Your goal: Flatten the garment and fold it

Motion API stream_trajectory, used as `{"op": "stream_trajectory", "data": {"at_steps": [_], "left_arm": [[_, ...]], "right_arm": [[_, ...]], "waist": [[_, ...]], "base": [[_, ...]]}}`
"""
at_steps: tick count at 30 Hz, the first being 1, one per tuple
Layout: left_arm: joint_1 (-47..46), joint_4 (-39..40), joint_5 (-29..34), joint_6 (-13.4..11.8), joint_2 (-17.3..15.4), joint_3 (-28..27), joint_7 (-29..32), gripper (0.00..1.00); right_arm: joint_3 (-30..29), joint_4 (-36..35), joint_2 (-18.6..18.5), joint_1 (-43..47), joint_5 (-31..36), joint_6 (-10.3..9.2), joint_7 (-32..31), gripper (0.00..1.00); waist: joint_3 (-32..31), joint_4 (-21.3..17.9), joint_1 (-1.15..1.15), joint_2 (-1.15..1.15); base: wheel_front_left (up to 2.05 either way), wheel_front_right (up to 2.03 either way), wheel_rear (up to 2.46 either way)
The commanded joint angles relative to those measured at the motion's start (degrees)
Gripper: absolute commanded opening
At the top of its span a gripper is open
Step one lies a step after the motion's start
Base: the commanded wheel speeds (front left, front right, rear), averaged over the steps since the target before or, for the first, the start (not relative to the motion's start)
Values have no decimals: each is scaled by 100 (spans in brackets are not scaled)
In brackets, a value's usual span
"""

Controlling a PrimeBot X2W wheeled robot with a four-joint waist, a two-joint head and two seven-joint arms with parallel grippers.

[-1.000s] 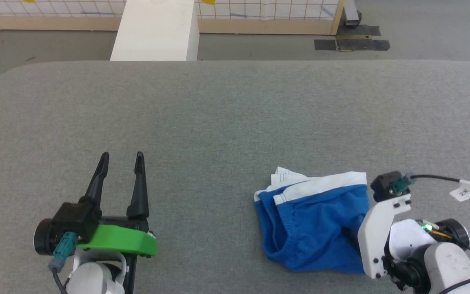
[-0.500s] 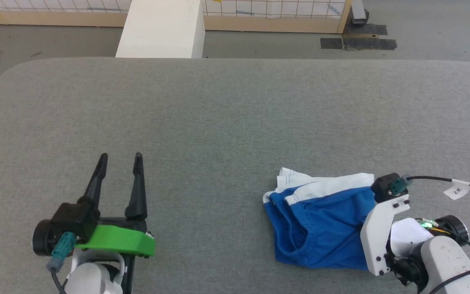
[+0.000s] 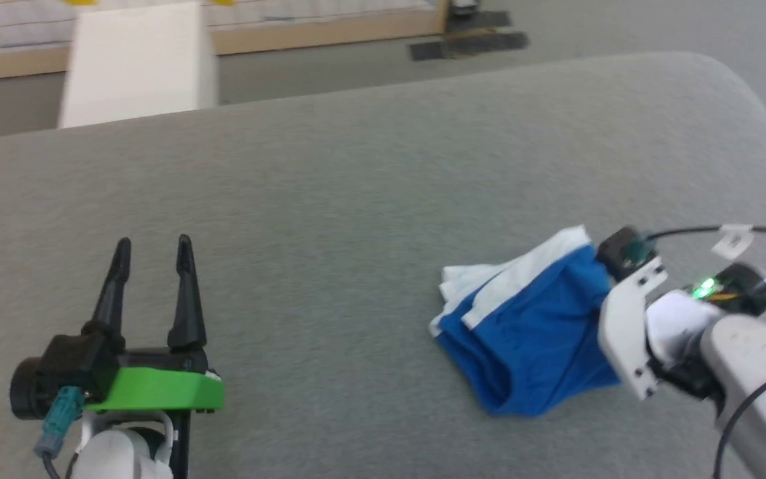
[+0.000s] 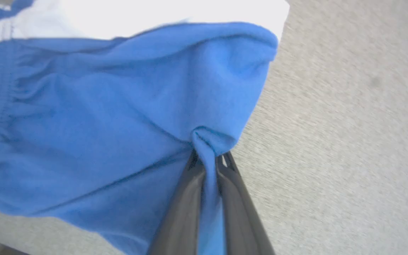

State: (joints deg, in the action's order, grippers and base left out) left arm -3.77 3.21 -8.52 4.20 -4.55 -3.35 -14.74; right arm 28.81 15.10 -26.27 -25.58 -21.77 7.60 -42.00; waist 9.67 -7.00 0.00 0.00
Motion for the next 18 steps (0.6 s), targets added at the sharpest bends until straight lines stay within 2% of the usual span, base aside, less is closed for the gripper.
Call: {"op": "stream_trajectory", "data": {"at_steps": [1, 5, 11, 18], "left_arm": [[-78, 67, 55, -27, -70, -31, -26, 100], [-164, 239, 142, -53, -206, -54, 7, 100], [-228, 691, 288, -115, -483, -151, 347, 100], [-189, 1258, 428, -107, -784, -210, 849, 100]], "right_arm": [[68, 125, -137, -222, -83, -11, 127, 0], [240, 475, -411, -684, -217, -11, 474, 0], [207, 1145, -685, -1351, -279, -11, 1015, 0], [-171, 2095, -631, -2051, -175, -11, 1595, 0]], "waist": [[544, -971, 0, 0], [876, -1361, 0, 0], [1433, -1710, 0, 0], [1905, -1902, 0, 0]], "base": [[0, 0, 0], [0, 0, 0], [0, 0, 0], [0, 0, 0]]}}
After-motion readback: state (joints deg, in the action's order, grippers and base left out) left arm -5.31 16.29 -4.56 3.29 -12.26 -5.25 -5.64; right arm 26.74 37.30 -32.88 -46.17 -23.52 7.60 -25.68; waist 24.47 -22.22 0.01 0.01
